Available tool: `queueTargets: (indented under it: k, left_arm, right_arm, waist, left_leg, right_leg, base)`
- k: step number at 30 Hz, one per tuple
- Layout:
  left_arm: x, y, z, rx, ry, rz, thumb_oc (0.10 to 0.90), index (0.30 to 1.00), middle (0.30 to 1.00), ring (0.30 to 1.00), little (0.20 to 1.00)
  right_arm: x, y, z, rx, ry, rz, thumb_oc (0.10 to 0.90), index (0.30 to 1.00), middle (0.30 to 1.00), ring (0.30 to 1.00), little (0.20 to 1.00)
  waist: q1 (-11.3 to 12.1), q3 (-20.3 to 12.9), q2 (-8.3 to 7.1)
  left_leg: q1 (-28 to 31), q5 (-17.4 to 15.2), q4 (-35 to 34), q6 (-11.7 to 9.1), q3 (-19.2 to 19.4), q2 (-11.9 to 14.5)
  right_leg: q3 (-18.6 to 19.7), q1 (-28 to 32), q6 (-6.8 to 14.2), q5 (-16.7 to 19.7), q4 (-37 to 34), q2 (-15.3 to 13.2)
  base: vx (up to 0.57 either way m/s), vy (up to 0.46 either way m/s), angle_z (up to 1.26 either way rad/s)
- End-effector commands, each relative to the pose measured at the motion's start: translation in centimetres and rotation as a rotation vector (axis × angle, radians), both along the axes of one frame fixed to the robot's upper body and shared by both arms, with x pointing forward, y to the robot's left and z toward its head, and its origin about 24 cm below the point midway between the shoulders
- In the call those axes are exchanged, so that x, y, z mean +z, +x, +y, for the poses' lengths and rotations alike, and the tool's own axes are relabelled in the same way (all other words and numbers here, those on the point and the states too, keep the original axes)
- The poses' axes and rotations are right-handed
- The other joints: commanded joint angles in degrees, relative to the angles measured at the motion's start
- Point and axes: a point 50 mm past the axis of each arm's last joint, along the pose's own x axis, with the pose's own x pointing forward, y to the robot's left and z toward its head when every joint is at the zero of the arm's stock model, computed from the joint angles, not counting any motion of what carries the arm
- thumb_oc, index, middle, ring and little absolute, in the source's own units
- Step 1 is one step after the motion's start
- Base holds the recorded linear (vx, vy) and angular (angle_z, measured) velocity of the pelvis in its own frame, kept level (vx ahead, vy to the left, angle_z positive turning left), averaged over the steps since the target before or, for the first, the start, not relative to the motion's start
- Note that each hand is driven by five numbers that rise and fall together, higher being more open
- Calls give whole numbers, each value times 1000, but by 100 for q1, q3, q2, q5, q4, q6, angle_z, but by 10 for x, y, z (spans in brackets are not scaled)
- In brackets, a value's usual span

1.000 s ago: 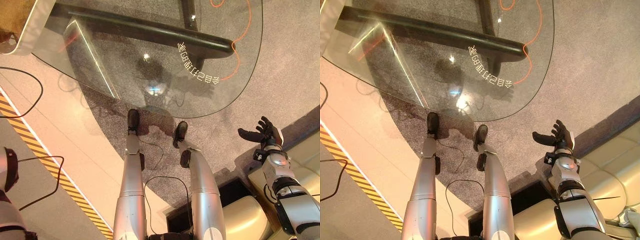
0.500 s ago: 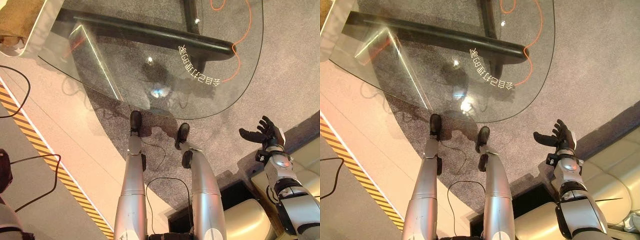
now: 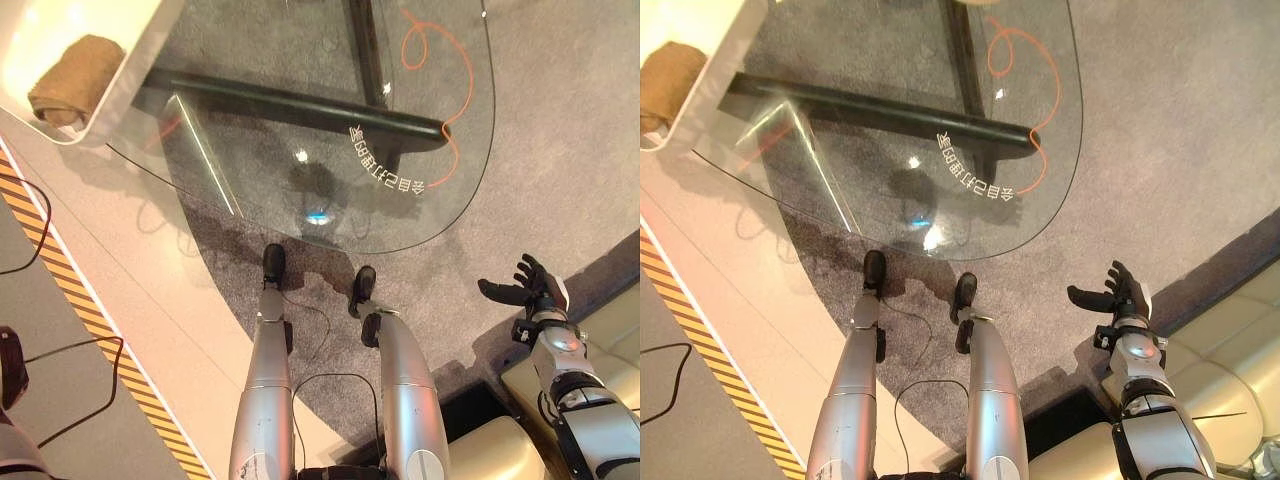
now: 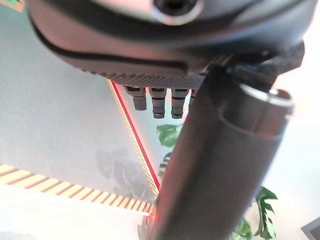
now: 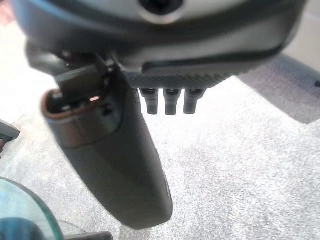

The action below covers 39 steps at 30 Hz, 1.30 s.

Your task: Wipe the table with a cloth and put it in the basket.

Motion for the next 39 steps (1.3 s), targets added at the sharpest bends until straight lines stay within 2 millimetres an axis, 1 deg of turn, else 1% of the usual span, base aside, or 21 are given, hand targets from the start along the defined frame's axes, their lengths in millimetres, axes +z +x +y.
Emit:
queueTargets:
  k: [1,2,3,5,7,9,11,12,15,16,19,21,24,26,28,30,35,37,38,39]
  left_arm:
    - [-2,-8,3,9,58,-28,800,900,900,900,900]
    - [-6,-8,3,1,52,-21,800,900,900,900,900]
    - [-12,-7,2,-17,43,-7,800,900,900,900,900]
    - [-29,-3,-1,-69,33,48,800,900,900,900,900]
    - [-60,-1,-6,-143,-9,107,800,900,900,900,900]
    - [-80,-1,-9,-201,-37,152,800,900,900,900,900]
    - [-102,-2,-14,-254,-66,210,800,900,900,900,900]
    - [-120,-4,-18,-294,-88,250,800,900,900,900,900]
    - [-170,-18,-30,-378,-166,340,800,900,900,900,900]
    - [-191,-25,-35,-413,-214,380,800,900,900,900,900]
    - [-247,-44,-60,-510,-316,508,800,900,900,900,900]
    - [-278,-59,-76,-573,-382,600,800,900,900,900,900]
    - [-314,-82,-96,-614,-495,684,800,900,900,900,900]
    - [-335,-97,-111,-613,-571,729,800,900,900,900,900]
    - [-347,-107,-120,-637,-608,785,800,900,900,900,900]
    - [-363,-121,-134,-668,-659,888,800,900,900,900,900]
    - [-383,-139,-156,-727,-722,1039,800,900,900,900,900]
    - [-392,-151,-164,-749,-768,1143,800,900,900,900,900]
    - [-392,-151,-164,-749,-767,1143,800,900,900,900,900]
    - [-396,-156,-167,-763,-788,1183,800,900,900,900,900]
  right_arm:
    - [-9,-47,-43,-158,-88,114,800,900,900,900,900]
    - [-10,-47,-43,-157,-87,121,800,900,900,900,900]
    - [-13,-50,-42,-160,-80,135,800,900,900,900,900]
    - [-22,-57,-40,-161,-67,175,800,900,900,900,900]
    - [-36,-70,-35,-179,-41,231,800,900,900,900,900]
    - [-44,-78,-33,-183,-25,267,800,900,900,900,900]
    - [-53,-86,-30,-186,-10,304,800,900,900,900,900]
    - [-60,-93,-26,-187,5,327,800,900,900,900,900]
    - [-79,-115,-16,-194,34,415,800,900,900,900,900]
    - [-85,-123,-13,-194,42,443,800,900,900,900,900]
    - [-102,-145,-2,-193,66,520,800,900,900,900,900]
    - [-110,-156,6,-192,88,566,800,900,900,900,900]
    - [-119,-169,14,-185,108,631,800,900,900,900,900]
    - [-124,-177,20,-181,122,672,800,900,900,900,900]
    - [-128,-182,23,-176,134,696,800,900,900,900,900]
    - [-132,-188,28,-161,145,734,800,900,900,900,900]
    - [-137,-195,35,-131,160,794,800,900,900,900,900]
    - [-141,-201,41,-107,168,837,800,900,900,900,900]
    - [-141,-201,41,-107,169,837,800,900,900,900,900]
    - [-142,-204,43,-99,176,856,800,900,900,900,900]
  waist:
    - [44,-485,505]
    - [47,-509,521]
    - [72,-557,525]
    - [122,-685,541]
    - [205,-898,577]
    - [238,-1016,581]
    - [276,-1173,597]
    - [307,-1275,590]
    - [361,-1627,570]
    - [375,-1740,564]
    - [401,-2050,539]
    - [419,-2241,511]
    - [427,-2481,479]
    - [437,-2622,459]
    - [440,-2690,439]
    - [424,-2783,397]
    - [381,-2872,342]
    - [340,-2894,321]
    - [340,-2893,321]
    - [321,-2904,316]
  left_leg:
    - [240,-622,453,409,589,-515]
    - [279,-582,400,415,588,-526]
    - [361,-629,383,410,582,-549]
    - [616,-642,252,408,526,-595]
    - [961,-609,33,418,467,-645]
    - [1233,-649,-98,423,439,-669]
    - [1502,-626,-269,425,404,-673]
    - [1701,-637,-371,434,376,-680]
    - [2205,-657,-721,464,385,-667]
    - [2367,-670,-827,462,381,-657]
    - [2791,-659,-1097,482,361,-637]
    - [3015,-664,-1219,491,385,-622]
    - [3307,-690,-1350,510,415,-601]
    - [3446,-725,-1389,532,428,-594]
    - [3549,-756,-1419,538,447,-583]
    - [3682,-800,-1453,550,457,-577]
    - [3861,-877,-1453,588,531,-548]
    - [3925,-901,-1453,603,575,-535]
    - [3927,-902,-1453,603,576,-535]
    - [3945,-911,-1453,611,588,-529]
  right_leg:
    - [160,865,298,513,-1509,233]
    - [143,909,294,552,-1558,232]
    - [126,996,298,509,-1569,218]
    - [98,1241,328,505,-1668,201]
    - [42,1572,368,545,-1835,163]
    - [10,1837,381,514,-1943,141]
    - [-36,2110,387,561,-2110,139]
    - [-66,2315,400,573,-2210,130]
    - [-129,2835,451,626,-2535,123]
    - [-142,3012,461,638,-2650,122]
    - [-209,3402,502,728,-2899,121]
    - [-245,3589,518,767,-2986,118]
    - [-263,3825,531,791,-3066,123]
    - [-271,3950,530,800,-3102,127]
    - [-290,4036,539,807,-3127,114]
    - [-281,4146,545,822,-3174,116]
    - [-271,4272,543,807,-3160,110]
    - [-274,4320,550,814,-3174,97]
    - [-274,4322,550,814,-3174,97]
    - [-271,4327,551,812,-3168,98]
  base:
    - [2,7,4]
    - [0,0,0]
    - [14,-18,4]
    - [47,-28,2]
    - [71,-30,9]
    - [78,-19,10]
    - [86,-14,5]
    - [119,-23,3]
    - [172,-22,8]
    - [189,-11,12]
    - [160,-17,11]
    - [126,-21,14]
    - [125,-11,3]
    - [109,-12,1]
    - [59,-15,3]
    - [54,-21,3]
    - [8,-6,0]
    - [-5,-12,-4]
    - [0,0,0]
    - [0,0,0]
